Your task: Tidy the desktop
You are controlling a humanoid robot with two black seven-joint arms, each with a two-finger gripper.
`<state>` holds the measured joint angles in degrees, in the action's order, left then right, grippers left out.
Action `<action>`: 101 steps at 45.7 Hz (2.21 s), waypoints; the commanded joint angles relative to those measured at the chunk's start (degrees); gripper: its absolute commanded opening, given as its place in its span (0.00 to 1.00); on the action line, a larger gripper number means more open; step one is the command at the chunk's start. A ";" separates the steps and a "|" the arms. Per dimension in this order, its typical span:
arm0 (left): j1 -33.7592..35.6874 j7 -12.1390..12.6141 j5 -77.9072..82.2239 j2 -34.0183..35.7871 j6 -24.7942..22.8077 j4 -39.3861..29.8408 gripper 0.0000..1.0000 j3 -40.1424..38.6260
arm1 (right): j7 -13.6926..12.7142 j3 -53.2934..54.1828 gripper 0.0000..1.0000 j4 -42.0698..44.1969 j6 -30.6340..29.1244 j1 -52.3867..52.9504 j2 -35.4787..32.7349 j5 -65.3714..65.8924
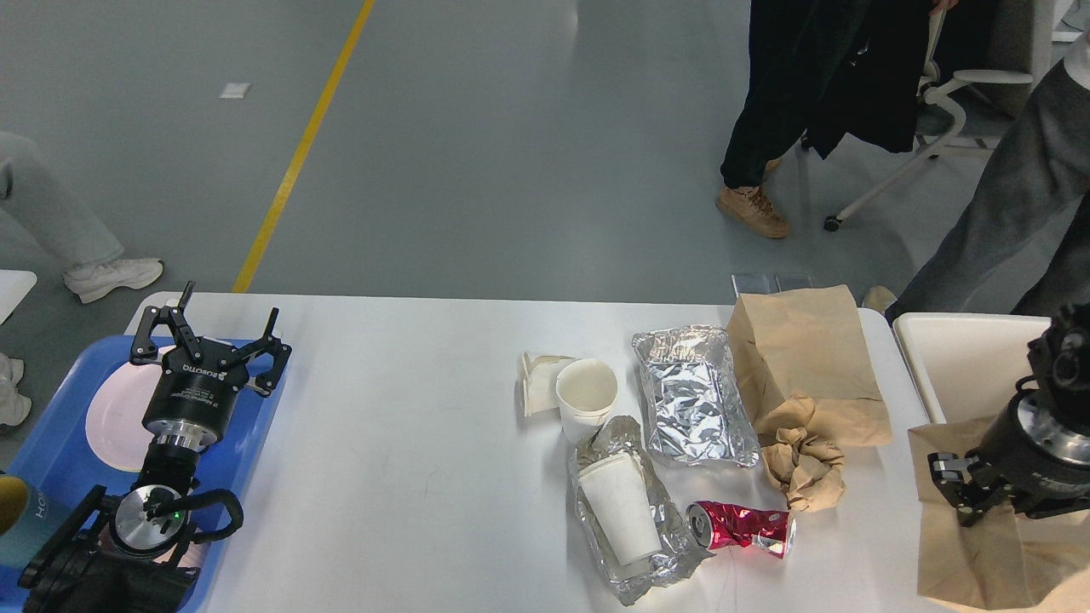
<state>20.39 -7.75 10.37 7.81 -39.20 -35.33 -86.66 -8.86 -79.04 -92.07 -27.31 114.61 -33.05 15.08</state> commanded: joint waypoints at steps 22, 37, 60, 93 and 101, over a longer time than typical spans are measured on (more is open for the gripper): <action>0.00 -0.07 0.00 0.01 0.00 0.00 0.96 0.00 | -0.01 -9.02 0.00 1.09 -0.74 12.67 -3.33 -5.68; -0.08 -0.07 0.00 0.01 0.00 0.00 0.96 0.00 | -0.01 5.02 0.00 30.70 7.70 -18.51 -10.45 -4.89; 0.00 -0.07 0.00 0.01 0.00 0.00 0.96 0.00 | -0.19 31.93 0.00 80.18 18.08 -68.45 3.51 -5.76; 0.00 -0.07 0.00 0.01 0.00 0.00 0.96 0.00 | -0.80 36.68 0.00 89.08 22.30 -79.98 13.45 -5.85; 0.00 -0.07 0.00 0.01 0.00 0.00 0.96 0.00 | -0.72 36.68 0.00 88.73 22.21 -81.56 13.45 -5.85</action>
<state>20.39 -7.82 10.37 7.82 -39.20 -35.33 -86.66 -9.66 -42.36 -3.12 -5.00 33.77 -19.61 9.23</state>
